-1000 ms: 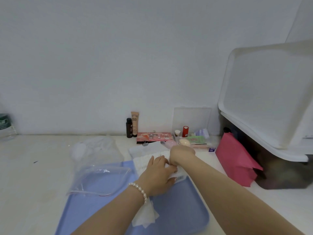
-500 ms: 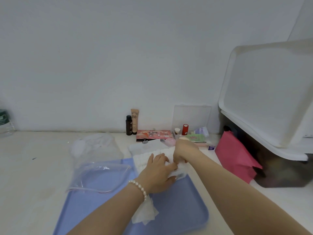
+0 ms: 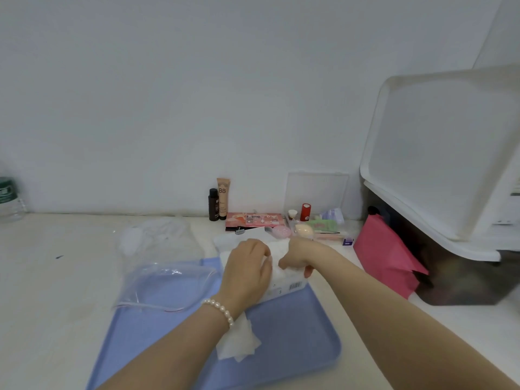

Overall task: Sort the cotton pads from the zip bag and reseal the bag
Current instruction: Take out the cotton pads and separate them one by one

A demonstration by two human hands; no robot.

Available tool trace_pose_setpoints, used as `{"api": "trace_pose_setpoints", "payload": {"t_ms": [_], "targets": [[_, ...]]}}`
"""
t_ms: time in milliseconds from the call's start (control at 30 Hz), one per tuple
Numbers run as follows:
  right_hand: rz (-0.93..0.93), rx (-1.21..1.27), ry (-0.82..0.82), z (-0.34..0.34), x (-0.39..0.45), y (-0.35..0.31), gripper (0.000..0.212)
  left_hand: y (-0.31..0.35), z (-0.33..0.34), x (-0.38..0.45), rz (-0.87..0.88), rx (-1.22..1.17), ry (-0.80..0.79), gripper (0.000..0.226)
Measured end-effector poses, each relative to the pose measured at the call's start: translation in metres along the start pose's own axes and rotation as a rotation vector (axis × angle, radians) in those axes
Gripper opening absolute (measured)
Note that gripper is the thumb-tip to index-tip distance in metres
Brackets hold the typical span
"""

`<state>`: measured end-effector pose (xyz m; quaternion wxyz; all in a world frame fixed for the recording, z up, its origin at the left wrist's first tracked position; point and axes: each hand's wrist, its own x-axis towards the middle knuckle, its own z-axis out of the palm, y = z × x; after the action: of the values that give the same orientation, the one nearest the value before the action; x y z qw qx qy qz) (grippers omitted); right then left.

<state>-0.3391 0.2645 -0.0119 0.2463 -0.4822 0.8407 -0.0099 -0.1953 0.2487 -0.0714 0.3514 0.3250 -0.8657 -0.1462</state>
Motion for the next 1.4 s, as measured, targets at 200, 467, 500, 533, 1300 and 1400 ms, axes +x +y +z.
{"api": "trace_pose_setpoints", "payload": {"t_ms": [200,467,500,533,1300,1400], "targets": [[-0.038,0.170,0.372,-0.009,0.006,0.028,0.026,-0.018,-0.038,-0.021,-0.352,-0.113,-0.016,0.022],[0.032,0.457,0.168,0.016,0.009,0.052,0.035,-0.024,-0.054,-0.032,-0.481,-0.046,-0.219,0.031],[0.015,0.464,0.164,0.018,0.008,0.052,0.035,-0.022,-0.055,-0.032,-0.475,-0.033,-0.223,0.032],[0.003,0.454,0.173,0.020,0.007,0.052,0.035,-0.020,-0.055,-0.032,-0.468,-0.019,-0.222,0.033],[-0.265,0.094,0.093,0.104,-0.068,-0.018,0.036,-0.017,-0.050,-0.007,-0.315,0.275,-0.297,0.018],[-0.271,0.080,0.059,0.117,-0.064,-0.020,0.055,-0.018,-0.051,-0.008,-0.268,0.325,-0.350,0.024]]}}
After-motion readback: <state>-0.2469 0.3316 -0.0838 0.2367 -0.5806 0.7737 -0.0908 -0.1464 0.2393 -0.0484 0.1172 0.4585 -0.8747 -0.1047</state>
